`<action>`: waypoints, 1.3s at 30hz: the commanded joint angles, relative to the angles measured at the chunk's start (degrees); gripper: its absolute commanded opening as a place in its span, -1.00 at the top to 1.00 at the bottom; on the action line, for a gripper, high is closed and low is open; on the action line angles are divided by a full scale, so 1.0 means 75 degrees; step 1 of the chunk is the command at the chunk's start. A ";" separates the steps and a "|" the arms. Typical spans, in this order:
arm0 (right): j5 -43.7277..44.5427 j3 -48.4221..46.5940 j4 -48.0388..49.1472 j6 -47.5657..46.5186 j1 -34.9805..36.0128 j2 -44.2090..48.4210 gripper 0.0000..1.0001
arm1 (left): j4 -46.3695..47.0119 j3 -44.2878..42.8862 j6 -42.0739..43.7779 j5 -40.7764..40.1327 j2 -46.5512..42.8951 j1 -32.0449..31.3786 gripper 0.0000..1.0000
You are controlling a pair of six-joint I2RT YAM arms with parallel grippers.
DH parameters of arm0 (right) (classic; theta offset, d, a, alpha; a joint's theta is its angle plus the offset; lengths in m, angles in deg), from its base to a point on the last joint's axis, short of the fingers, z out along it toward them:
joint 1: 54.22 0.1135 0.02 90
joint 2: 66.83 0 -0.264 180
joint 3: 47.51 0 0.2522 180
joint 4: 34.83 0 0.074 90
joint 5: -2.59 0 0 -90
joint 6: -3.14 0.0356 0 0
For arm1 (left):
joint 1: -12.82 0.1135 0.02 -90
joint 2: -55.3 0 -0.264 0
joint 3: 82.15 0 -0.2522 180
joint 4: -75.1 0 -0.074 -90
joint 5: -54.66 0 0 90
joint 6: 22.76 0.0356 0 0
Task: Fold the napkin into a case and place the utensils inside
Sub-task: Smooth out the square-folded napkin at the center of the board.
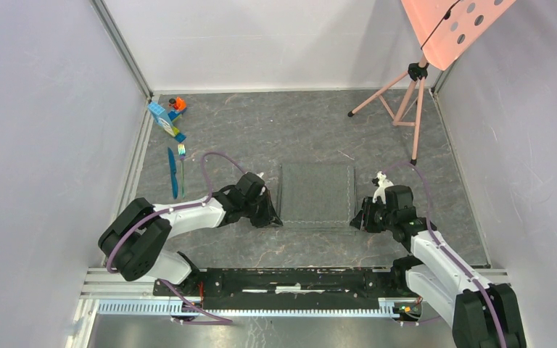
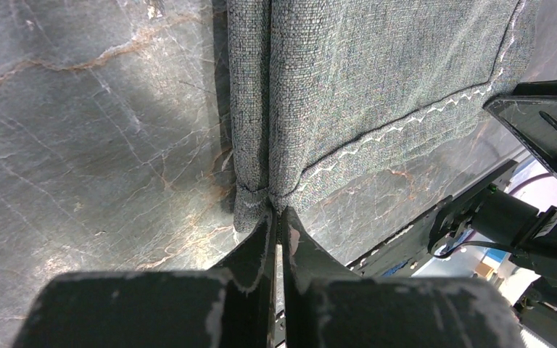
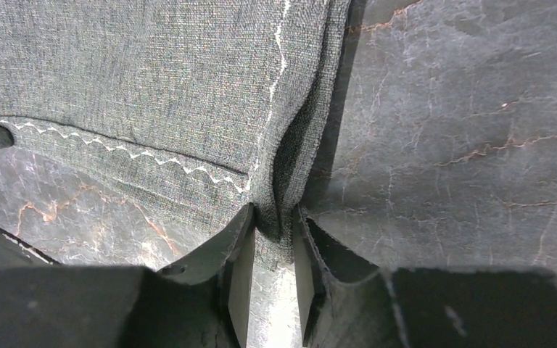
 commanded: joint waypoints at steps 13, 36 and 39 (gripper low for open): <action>-0.0619 -0.0470 -0.0521 -0.0100 -0.0015 0.0520 0.83 | -0.0869 -0.0380 0.0372 -0.0379 -0.0734 -0.0017 0.94; -0.0941 -0.1124 -0.0880 -0.0811 0.0041 0.0499 0.06 | -0.1765 -0.0634 0.0626 -0.0348 -0.1507 -0.0002 0.11; -0.1471 -0.0927 -0.0203 -0.0513 0.0118 0.0118 0.21 | -0.1551 -0.0908 0.0618 -0.0346 -0.1368 -0.0007 0.18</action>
